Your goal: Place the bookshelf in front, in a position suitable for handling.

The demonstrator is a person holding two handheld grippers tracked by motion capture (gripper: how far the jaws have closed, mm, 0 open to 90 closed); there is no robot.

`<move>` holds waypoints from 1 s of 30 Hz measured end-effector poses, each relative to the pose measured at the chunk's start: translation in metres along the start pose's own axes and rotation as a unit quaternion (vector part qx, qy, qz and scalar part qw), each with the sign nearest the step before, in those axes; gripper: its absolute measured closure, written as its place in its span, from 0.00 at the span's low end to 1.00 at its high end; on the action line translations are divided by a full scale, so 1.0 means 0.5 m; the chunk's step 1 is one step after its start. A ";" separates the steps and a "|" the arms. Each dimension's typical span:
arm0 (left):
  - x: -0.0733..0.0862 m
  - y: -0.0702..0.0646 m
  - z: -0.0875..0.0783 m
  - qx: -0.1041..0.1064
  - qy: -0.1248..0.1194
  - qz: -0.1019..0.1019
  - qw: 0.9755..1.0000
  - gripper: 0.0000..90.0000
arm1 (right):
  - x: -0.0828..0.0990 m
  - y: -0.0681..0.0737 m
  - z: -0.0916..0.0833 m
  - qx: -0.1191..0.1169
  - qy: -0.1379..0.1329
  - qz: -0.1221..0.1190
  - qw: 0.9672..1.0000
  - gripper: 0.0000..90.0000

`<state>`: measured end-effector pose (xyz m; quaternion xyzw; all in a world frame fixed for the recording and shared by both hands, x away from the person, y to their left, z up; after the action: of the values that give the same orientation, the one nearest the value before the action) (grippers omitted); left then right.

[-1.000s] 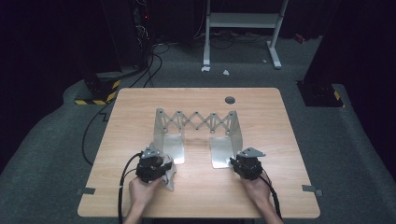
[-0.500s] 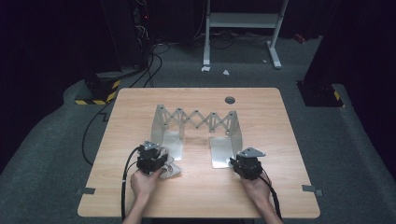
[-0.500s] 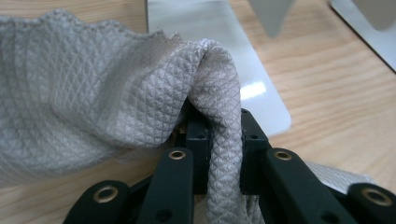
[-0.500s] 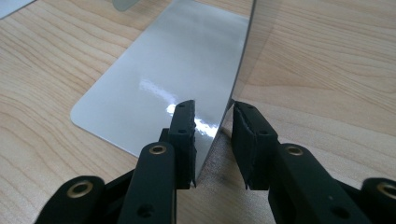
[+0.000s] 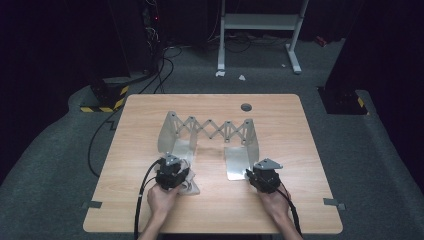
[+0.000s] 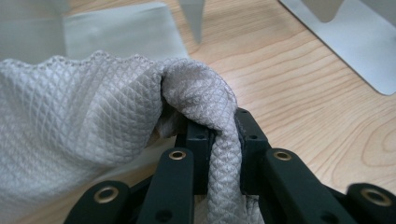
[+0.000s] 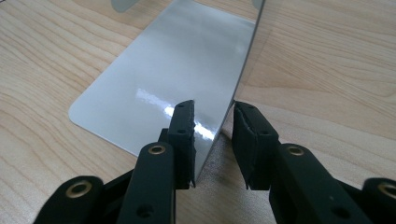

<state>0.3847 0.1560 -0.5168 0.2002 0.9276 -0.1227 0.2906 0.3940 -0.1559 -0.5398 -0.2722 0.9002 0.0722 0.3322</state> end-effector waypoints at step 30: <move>-0.068 -0.002 0.069 -0.030 0.043 -0.011 0.999 0.86 | 0.001 -0.005 0.000 -0.016 0.003 0.012 1.000 0.78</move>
<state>0.4267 0.1331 -0.5245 0.1866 0.9445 -0.0891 0.2554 0.3951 -0.1582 -0.5398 -0.2669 0.9030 0.0894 0.3247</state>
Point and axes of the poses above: each handheld gripper's, and its own axes: z roughly forward along the jaws, x roughly out of its underside, y roughly to its left, the point moved 2 cm from there along z, roughly forward along the jaws, and after that the axes turned 9 degrees about y, right-handed, at the moved point
